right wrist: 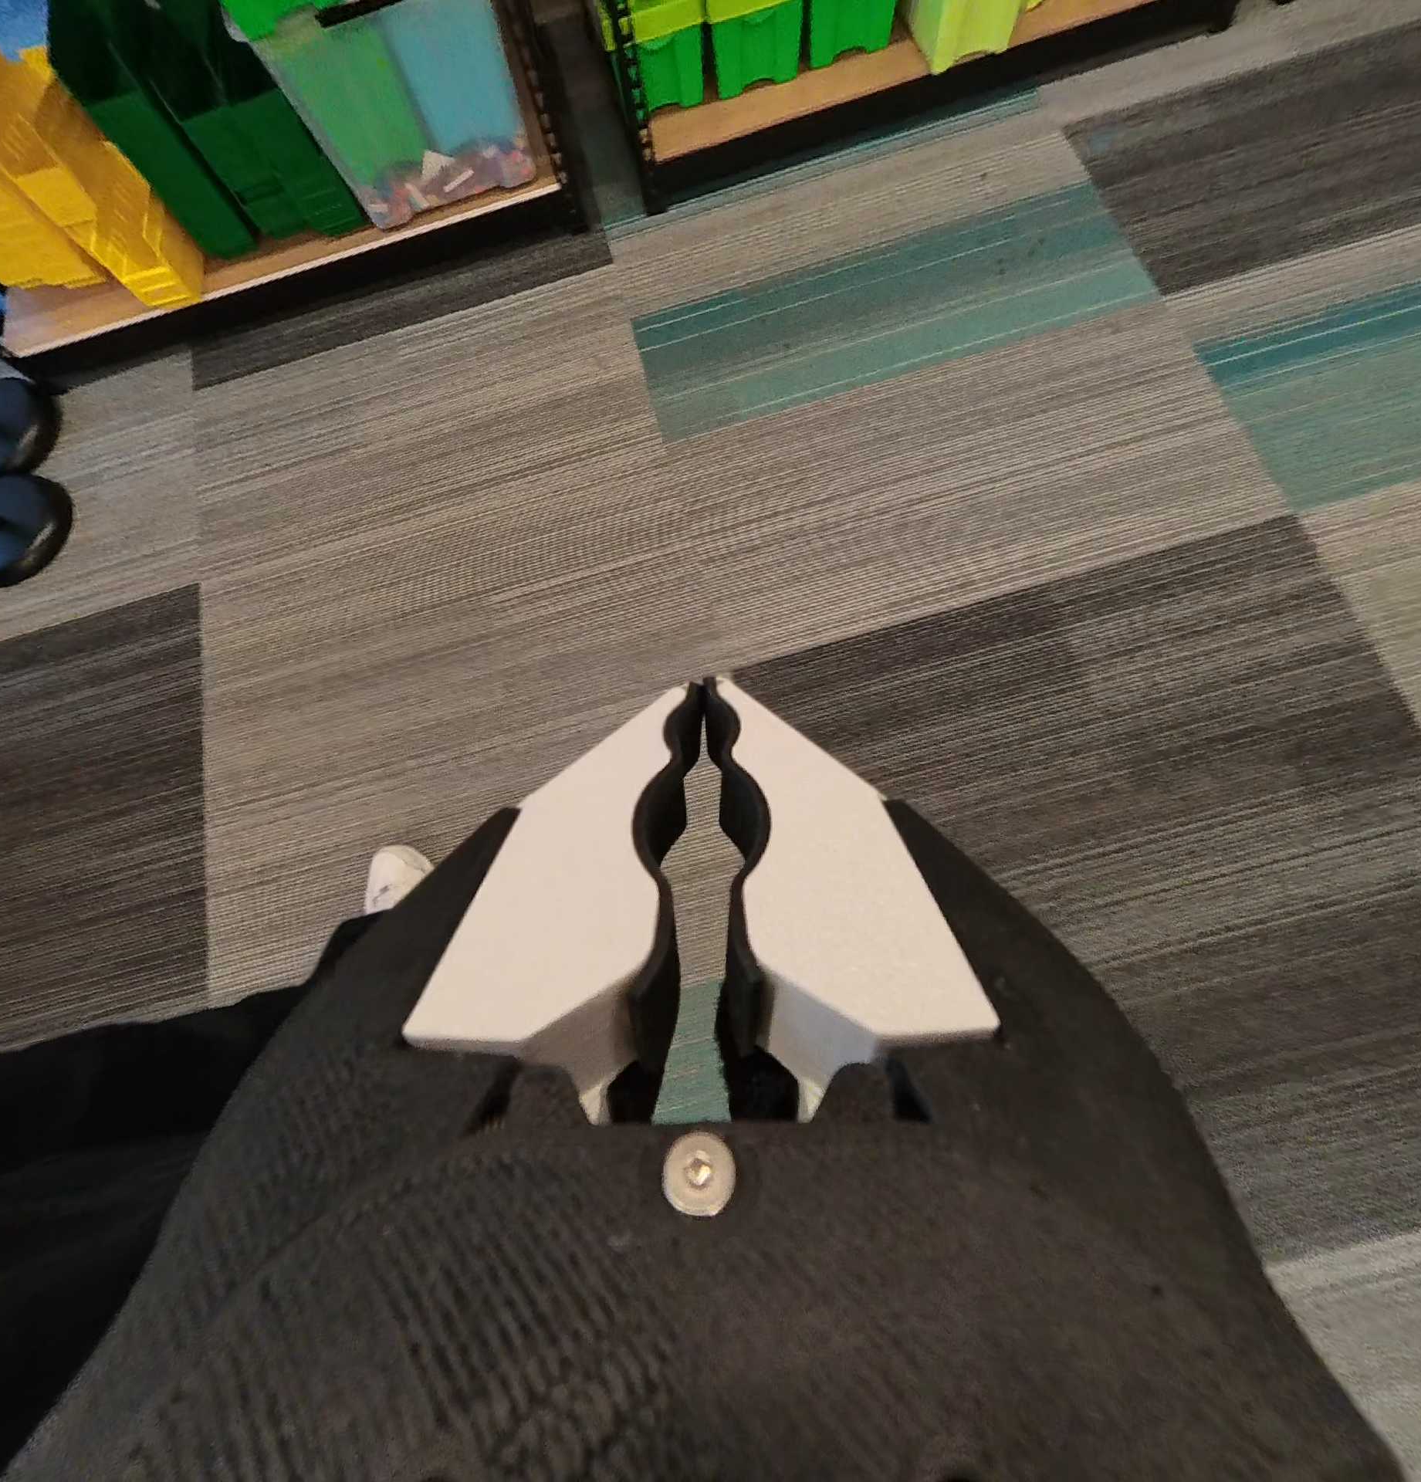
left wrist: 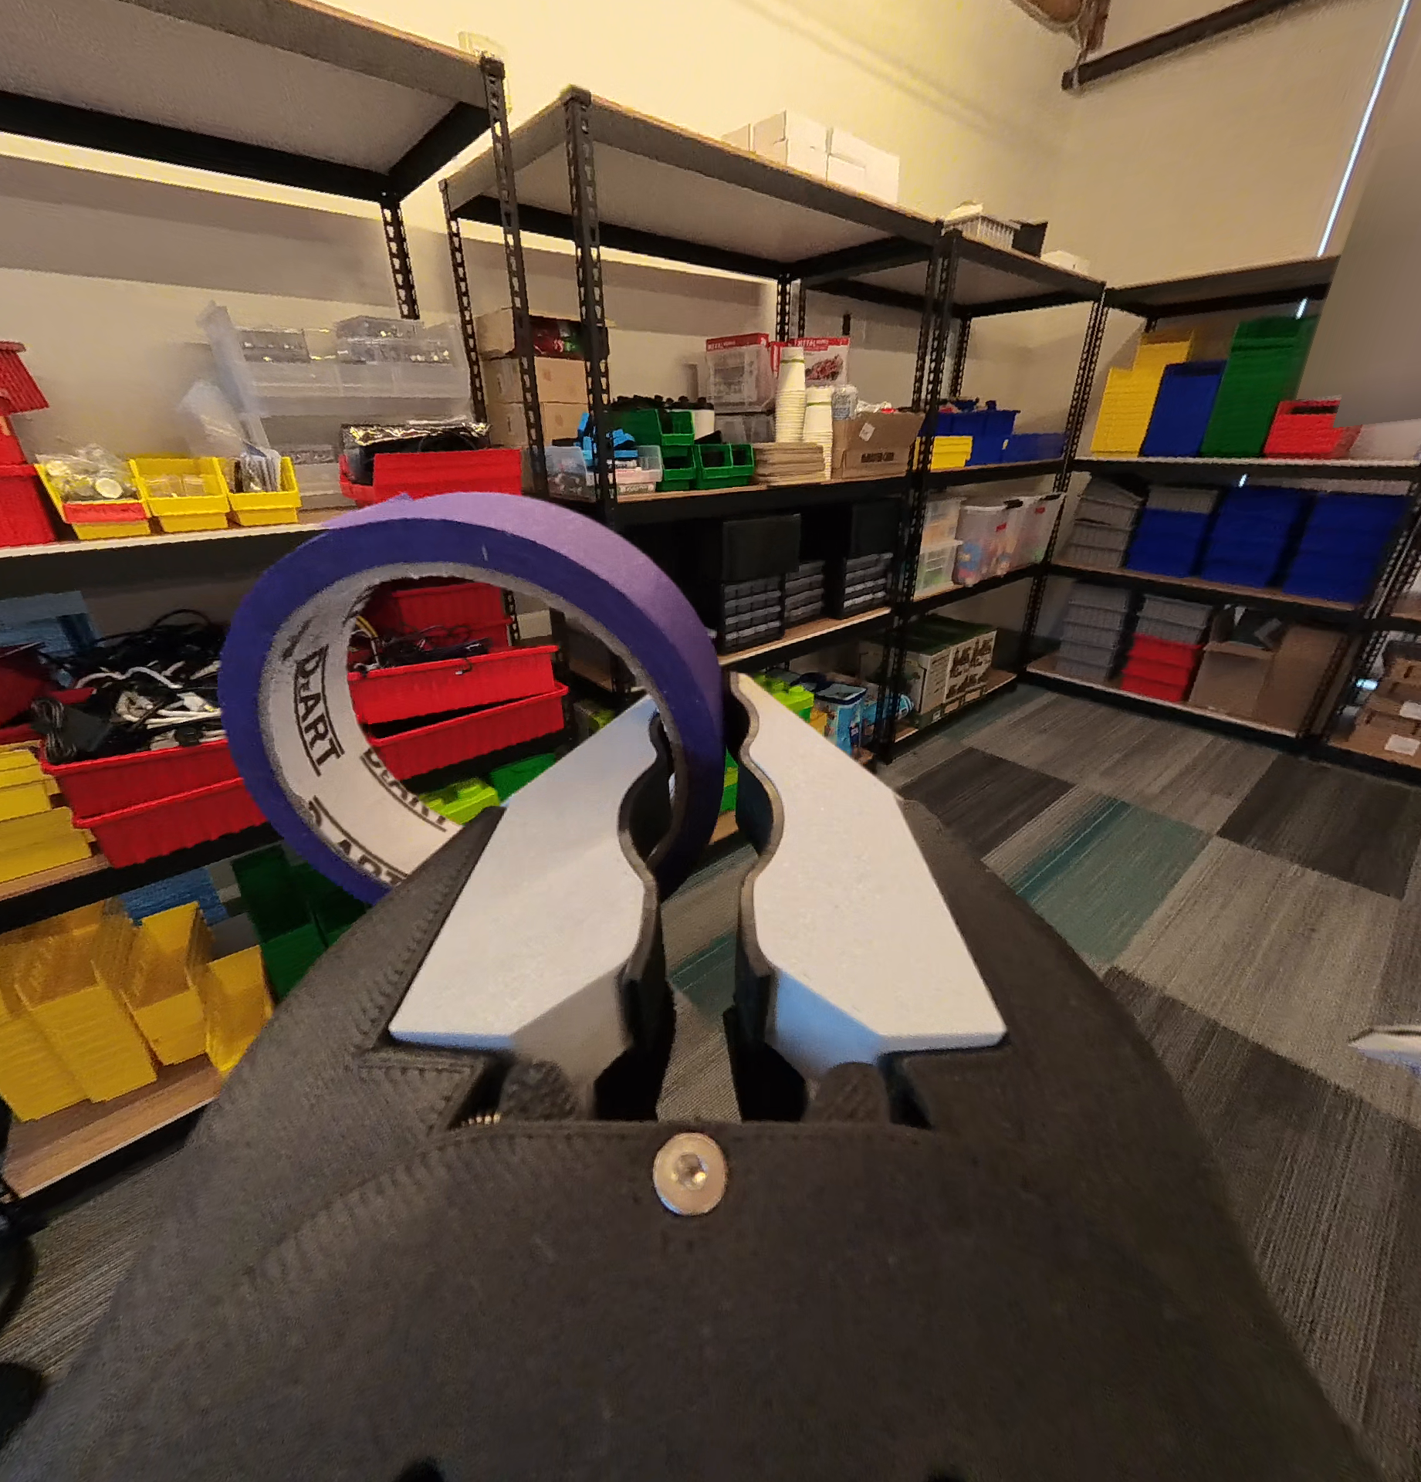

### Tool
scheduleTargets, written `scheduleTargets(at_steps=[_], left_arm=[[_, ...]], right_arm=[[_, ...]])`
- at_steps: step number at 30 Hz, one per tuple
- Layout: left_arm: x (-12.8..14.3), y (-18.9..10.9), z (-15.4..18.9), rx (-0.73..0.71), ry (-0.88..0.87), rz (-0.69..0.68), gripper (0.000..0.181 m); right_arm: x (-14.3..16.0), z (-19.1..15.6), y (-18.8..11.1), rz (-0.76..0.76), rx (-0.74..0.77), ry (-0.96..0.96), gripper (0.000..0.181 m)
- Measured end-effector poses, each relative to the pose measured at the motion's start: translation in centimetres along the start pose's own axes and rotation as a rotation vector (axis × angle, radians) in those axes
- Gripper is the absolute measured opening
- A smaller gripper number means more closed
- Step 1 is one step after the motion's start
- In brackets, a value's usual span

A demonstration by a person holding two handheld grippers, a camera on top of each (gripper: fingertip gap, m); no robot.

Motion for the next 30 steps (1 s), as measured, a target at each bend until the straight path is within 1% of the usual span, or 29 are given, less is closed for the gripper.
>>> scheduleTargets(at_steps=[3,6,9,12,14,17,19,21,23,26,28,30], left_arm=[[-0.6,-1.5,0.6,-0.012,0.070,-0.050,0.007],[-1.1,-3.5,0.3,-0.037,0.133,-0.098,0.007],[-1.1,-5.8,-0.9,-0.075,0.178,-0.146,0.007],[-0.6,-7.6,-3.0,-0.115,0.211,-0.177,0.007],[0.1,-8.4,-4.9,-0.138,0.221,-0.201,0.007],[1.2,-9.0,-8.4,-0.154,0.263,-0.236,0.007],[1.9,-9.3,-10.9,-0.145,0.289,-0.250,0.007],[2.4,-9.3,-13.8,-0.140,0.275,-0.257,0.007],[2.7,-9.1,-16.7,-0.129,0.240,-0.268,0.007],[3.2,-8.5,-20.6,-0.089,0.241,-0.248,0.007],[3.9,-7.6,-23.2,-0.081,0.225,-0.259,0.007],[4.5,-6.1,-25.5,-0.078,0.211,-0.259,0.007]], right_arm=[[-0.6,-3.8,2.4,-0.005,-0.101,-0.033,0.000],[-2.4,-8.1,5.4,-0.007,-0.208,-0.103,0.000],[-4.7,-13.0,8.5,0.009,-0.306,-0.153,0.000],[-6.7,-19.2,11.6,0.021,-0.396,-0.204,0.000],[-7.2,-23.4,13.5,0.016,-0.449,-0.242,0.000],[-6.9,-29.3,16.7,-0.016,-0.504,-0.283,0.000],[-6.5,-33.1,19.3,-0.043,-0.516,-0.292,0.000],[-6.2,-36.3,21.4,-0.089,-0.509,-0.280,0.000],[-6.9,-39.6,23.3,-0.086,-0.514,-0.258,0.000],[-8.1,-44.0,26.0,-0.084,-0.539,-0.276,0.000],[-8.9,-46.2,27.2,-0.083,-0.555,-0.293,0.000],[-10.0,-47.8,28.5,-0.075,-0.568,-0.315,0.000]])
Point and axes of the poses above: each gripper's, where its closed fingertips meet, y out along the fingers, x out of its underside, z = x × y across the jaws, the point moved 3 cm from there along -y, back along the fingers, and after that the axes turned 9 degrees about z, right-handed, at the moved point
